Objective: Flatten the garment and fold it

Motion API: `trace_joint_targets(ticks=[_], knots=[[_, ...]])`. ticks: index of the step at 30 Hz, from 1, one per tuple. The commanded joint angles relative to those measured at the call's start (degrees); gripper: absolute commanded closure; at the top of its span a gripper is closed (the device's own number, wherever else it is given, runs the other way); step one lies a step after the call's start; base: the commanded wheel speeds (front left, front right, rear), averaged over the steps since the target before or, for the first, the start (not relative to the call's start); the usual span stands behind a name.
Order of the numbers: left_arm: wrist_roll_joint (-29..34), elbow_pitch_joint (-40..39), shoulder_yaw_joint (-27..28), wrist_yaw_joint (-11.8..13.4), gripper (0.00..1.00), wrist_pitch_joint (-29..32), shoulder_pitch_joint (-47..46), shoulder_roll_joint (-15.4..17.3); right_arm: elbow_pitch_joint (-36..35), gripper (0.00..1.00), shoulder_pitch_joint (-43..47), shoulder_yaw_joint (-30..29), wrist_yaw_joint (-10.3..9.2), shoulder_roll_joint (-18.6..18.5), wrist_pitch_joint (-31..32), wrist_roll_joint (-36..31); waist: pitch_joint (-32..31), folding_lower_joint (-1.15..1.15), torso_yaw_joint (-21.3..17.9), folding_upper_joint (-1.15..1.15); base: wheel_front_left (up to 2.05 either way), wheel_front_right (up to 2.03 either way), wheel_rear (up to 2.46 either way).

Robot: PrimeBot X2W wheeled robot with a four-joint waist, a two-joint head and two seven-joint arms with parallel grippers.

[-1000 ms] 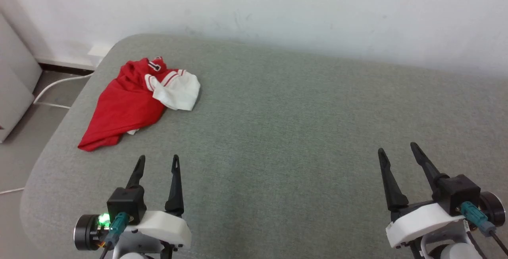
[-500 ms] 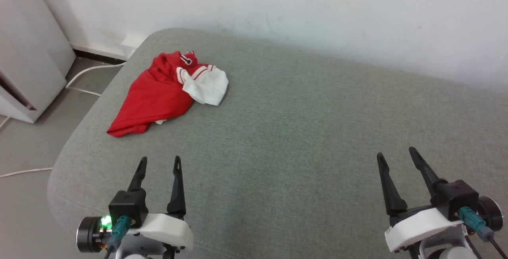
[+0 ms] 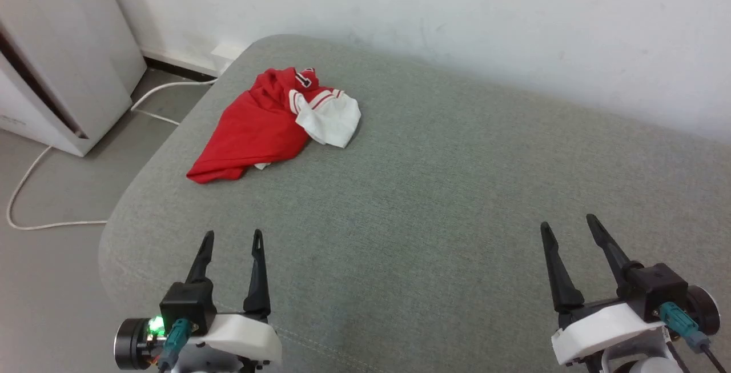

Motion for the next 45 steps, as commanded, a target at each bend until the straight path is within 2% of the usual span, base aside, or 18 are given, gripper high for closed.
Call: trace_joint_targets(ticks=[1, 30, 45], knots=[[-0.4, 0.4, -0.3, 0.5, 0.0, -0.5, 0.4, -0.2, 0.3, 0.0, 0.6, 0.2, -0.09, 0.1, -0.7, 0.4, 0.0, 0.0, 0.8, 0.0, 0.0, 0.0, 0.0], [-1.6, 1.6, -1.7, 1.8, 0.0, -3.9, 1.0, -0.3, 2.1, 0.0, 1.4, 1.2, -0.12, 0.2, -4.1, 1.8, -0.2, 0.0, 8.1, 0.0, 0.0, 0.0, 0.0], [-3.0, 1.0, -2.2, 1.5, 0.0, -3.9, 0.6, -0.3, 1.8, 0.0, 1.1, 1.1, -0.12, 0.2, -4.1, 0.9, 1.5, 0.0, 7.9, 0.0, 0.0, 0.0, 0.0]])
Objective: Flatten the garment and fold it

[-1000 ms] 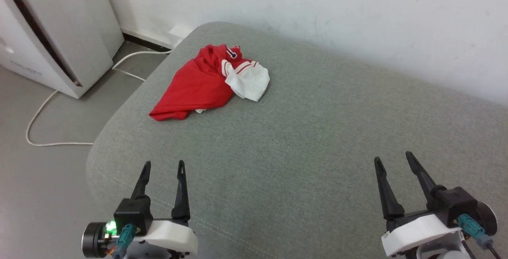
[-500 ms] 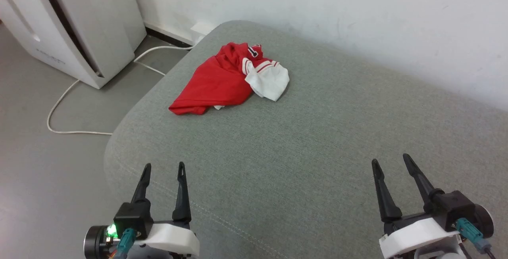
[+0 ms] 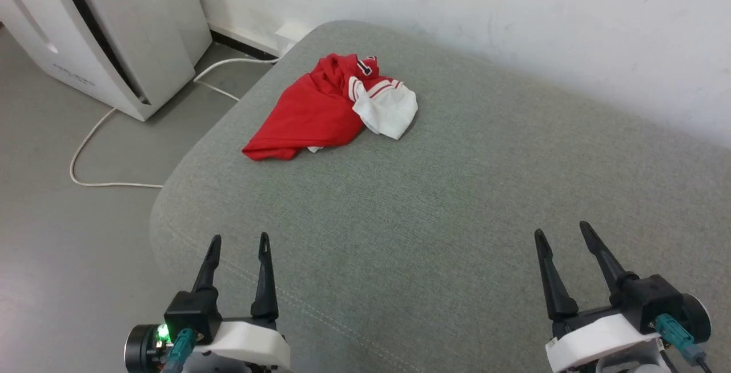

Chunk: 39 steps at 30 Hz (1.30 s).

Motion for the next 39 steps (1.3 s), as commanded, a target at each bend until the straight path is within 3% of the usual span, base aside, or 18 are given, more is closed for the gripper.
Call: trace_joint_targets(ticks=[1, 11, 20, 29, 35, 39], knots=[[-0.4, 0.0, -0.1, -0.3, 0.0, -0.3, -0.2, -0.2, -0.2, 0.0, 0.4, -0.1, -0.12, 0.1, -0.3, -0.3, 0.8, 0.0, -0.3, 0.0, 0.0, 0.0, 0.0], [-2.3, 6.5, 1.0, -7.5, 0.0, 0.7, -14.5, 2.6, -2.7, 0.0, -2.5, 1.2, -0.12, 0.1, -0.3, -5.1, 10.6, 0.0, -5.6, 0.0, 0.0, 0.0, 0.0], [-6.4, 16.9, 1.4, -12.4, 0.0, 12.8, -36.4, 9.1, -10.7, 0.0, -5.9, 3.7, -0.12, 0.1, 2.1, -8.8, 21.8, 0.0, -12.8, 0.0, 0.0, 0.0, 0.0], [-14.6, 30.6, -2.6, -13.6, 0.0, 29.1, -54.1, 16.3, -17.1, 0.0, -8.8, 4.7, -0.12, 0.1, 3.9, -8.8, 30.3, 0.0, -18.3, 0.0, 0.0, 0.0, 0.0], [-22.9, 37.1, -4.5, -13.6, 0.0, 39.5, -60.6, 20.2, -17.9, 0.0, -10.0, 4.3, -0.12, 0.1, 3.6, -8.4, 33.9, 0.0, -20.9, 0.0, 0.0, 0.0, 0.0], [-23.5, 41.9, -5.9, -13.6, 0.0, 45.7, -62.6, 22.9, -17.5, 0.0, -10.4, 4.0, -0.12, 0.1, 3.0, -8.1, 35.2, 0.0, -21.9, 0.0, 0.0, 0.0, 0.0]])
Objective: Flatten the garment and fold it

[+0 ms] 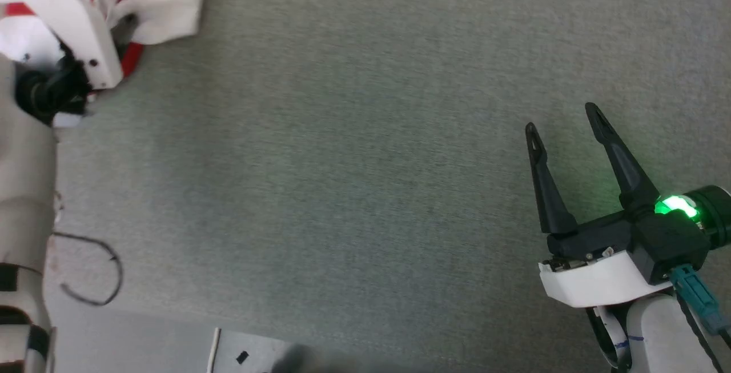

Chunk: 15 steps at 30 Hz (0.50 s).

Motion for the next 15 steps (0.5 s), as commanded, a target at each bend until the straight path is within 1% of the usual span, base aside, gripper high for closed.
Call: trace_joint_targets(ticks=[1, 5, 6, 7, 11, 15], knots=[[0.4, 1.6, -0.8, -0.4, 0.0, 1.4, -0.7, 0.9, 0.1, 0.0, -1.0, -0.1, -0.11, 0.0, -0.6, 0.4, 3.7, -0.01, -3.7, 0.0, 0.0, 0.0, 0.0], [0.5, 4.7, -2.1, -0.4, 0.0, 3.8, -0.5, 1.4, 0.7, 0.0, -1.0, -0.3, -0.11, 0.0, -1.2, 0.5, 3.9, -0.01, -3.8, 0.0, 0.0, 0.0, 0.0], [0.2, 5.3, -2.3, -0.4, 0.2, 4.5, -0.3, 1.2, 0.9, 0.0, -1.1, -0.4, -0.11, 0.0, -1.3, 0.6, 3.9, -0.01, -3.7, 0.0, 0.0, 0.0, 0.0], [-0.3, 5.6, -2.6, -0.4, 1.0, 5.1, 0.0, 0.9, 1.1, 0.0, -1.1, -0.5, -0.11, 0.0, -1.3, 0.5, 3.8, -0.01, -3.5, 0.0, 0.0, 0.0, 0.0], [-1.9, 5.8, -3.3, -0.4, 1.0, 5.0, 0.7, 0.5, 1.9, 0.0, -1.2, -1.1, -0.11, 0.0, -1.4, 0.2, 2.8, -0.01, -2.7, 0.0, 0.0, 0.0, 0.0], [-2.2, 5.9, -2.7, -0.4, 1.0, 0.6, 1.0, 1.1, 3.1, 0.0, -1.2, -1.8, -0.11, 0.0, -1.6, 0.1, -0.1, -0.01, -2.0, 0.0, 0.0, 0.0, 0.0]])
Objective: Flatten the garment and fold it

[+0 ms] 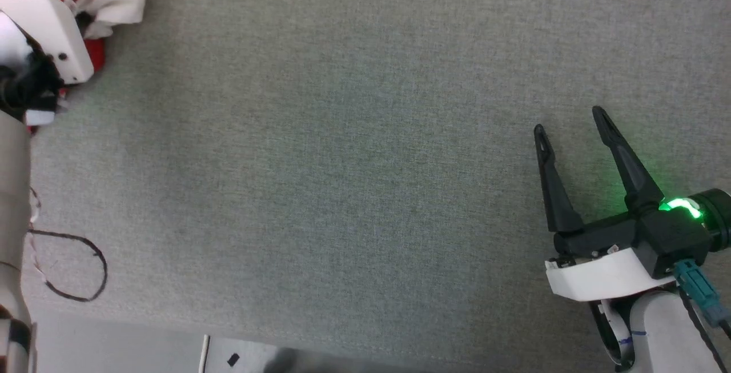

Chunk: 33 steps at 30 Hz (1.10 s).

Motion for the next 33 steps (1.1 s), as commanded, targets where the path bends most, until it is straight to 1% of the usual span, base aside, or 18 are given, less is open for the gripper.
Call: trace_joint_targets(ticks=[1, 4, 8, 13, 18, 21, 25, 28, 33], knots=[[-0.3, 1.6, -0.9, -0.4, 1.0, 0.0, 3.3, -1.8, 0.3, 0.0, -0.8, -0.2, -0.12, 0.0, -0.5, -0.2, -2.4, -0.01, 0.9, 0.0, 0.0, 0.0, 0.0], [-0.7, 1.8, -0.5, -0.4, 1.0, -2.9, 3.6, -1.4, 1.7, 0.0, -0.3, -1.1, -0.12, 0.0, -0.8, 0.3, -5.4, -0.01, 1.1, 0.0, 0.0, 0.0, 0.0], [0.1, 0.6, -0.2, -0.4, 1.0, -10.4, 3.6, 0.0, 3.6, 0.0, 0.7, -2.4, -0.12, 0.0, -1.4, 1.0, -10.4, -0.01, 1.3, 0.0, 0.0, 0.0, 0.0], [1.5, -2.0, 0.4, -0.2, 1.0, -21.5, 3.7, 1.0, 6.1, 0.0, 2.3, -3.6, -0.12, 0.0, -2.0, 2.3, -16.4, -0.01, 1.0, 0.0, 0.0, 0.0, 0.0], [2.7, -4.5, 0.3, 0.0, 1.0, -29.7, 4.4, 1.2, 7.5, 0.0, 4.0, -4.0, -0.12, 0.0, -2.3, 3.7, -21.1, -0.01, 0.3, 0.0, 0.0, 0.0, 0.0], [3.1, -6.6, 0.1, 0.0, 1.0, -33.4, 4.8, 0.6, 8.0, 0.0, 4.9, -4.2, -0.12, 0.0, -2.4, 4.3, -23.1, -0.01, -0.1, 0.0, 0.0, 0.0, 0.0], [3.4, -10.6, -1.2, 0.0, 1.0, -36.0, 5.8, -1.1, 8.6, 0.0, 5.8, -4.6, -0.12, 0.0, -2.5, 4.8, -25.4, -0.01, -1.0, 0.0, 0.0, 0.0, 0.0], [3.1, -14.0, -2.3, 0.0, 1.0, -35.8, 7.3, -2.5, 8.9, 0.0, 6.3, -4.9, -0.12, 0.0, -2.6, 5.3, -26.5, -0.01, -2.2, 0.0, 0.0, 0.0, 0.0], [2.0, -20.9, -3.2, 1.0, 1.0, -34.7, 12.5, -4.0, 8.9, 0.0, 6.6, -4.7, -0.12, 0.0, -2.6, 6.5, -27.8, -0.01, -5.0, 0.0, 0.0, 0.0, 0.0]])
